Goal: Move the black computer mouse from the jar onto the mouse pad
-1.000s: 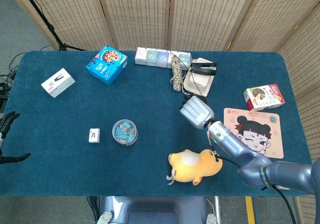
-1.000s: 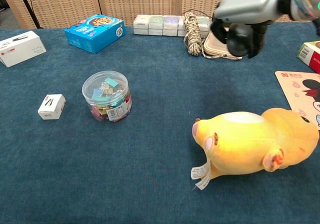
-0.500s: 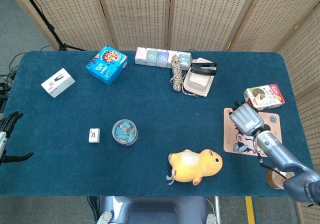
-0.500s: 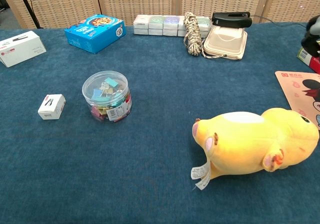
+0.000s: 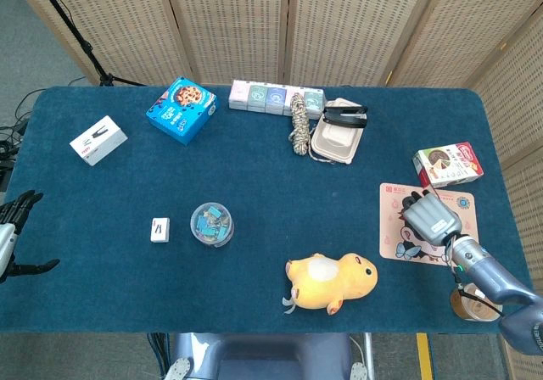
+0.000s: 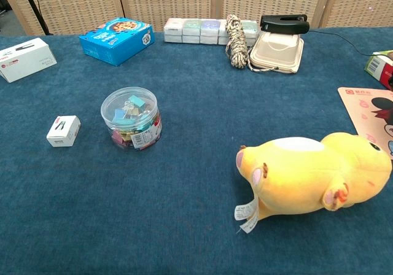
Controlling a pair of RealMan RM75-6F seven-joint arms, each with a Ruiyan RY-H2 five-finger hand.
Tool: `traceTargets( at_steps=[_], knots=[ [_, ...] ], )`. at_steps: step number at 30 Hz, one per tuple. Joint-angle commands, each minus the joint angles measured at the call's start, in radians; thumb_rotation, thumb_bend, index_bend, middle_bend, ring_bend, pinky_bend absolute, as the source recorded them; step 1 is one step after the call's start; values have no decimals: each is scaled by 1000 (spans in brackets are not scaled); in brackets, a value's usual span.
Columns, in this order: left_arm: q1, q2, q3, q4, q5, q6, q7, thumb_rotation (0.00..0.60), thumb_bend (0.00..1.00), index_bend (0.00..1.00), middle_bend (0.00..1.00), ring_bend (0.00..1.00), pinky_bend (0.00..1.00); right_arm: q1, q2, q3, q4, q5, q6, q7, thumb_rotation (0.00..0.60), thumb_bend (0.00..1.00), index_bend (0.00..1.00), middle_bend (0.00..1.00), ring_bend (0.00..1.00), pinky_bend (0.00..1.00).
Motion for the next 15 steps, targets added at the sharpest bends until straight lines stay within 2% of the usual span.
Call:
traceTargets(
  at_steps=[1,8,15],
  knots=[
    [0,-2,0,-1,-2,0,7,600,0,0,0,0,0,-15,-29,-3,56,-73,-8,69,600,305,643,425,233,322],
    [-2,-14,-1,-8,-21,-1,42,600,0,0,0,0,0,-31,-74,-52,219,-265,29,252,600,305,641,423,228,310],
    [-9,-35,-8,-23,-55,3,102,600,0,0,0,0,0,-51,-113,-95,365,-418,148,411,600,309,640,422,227,308]
  ],
)
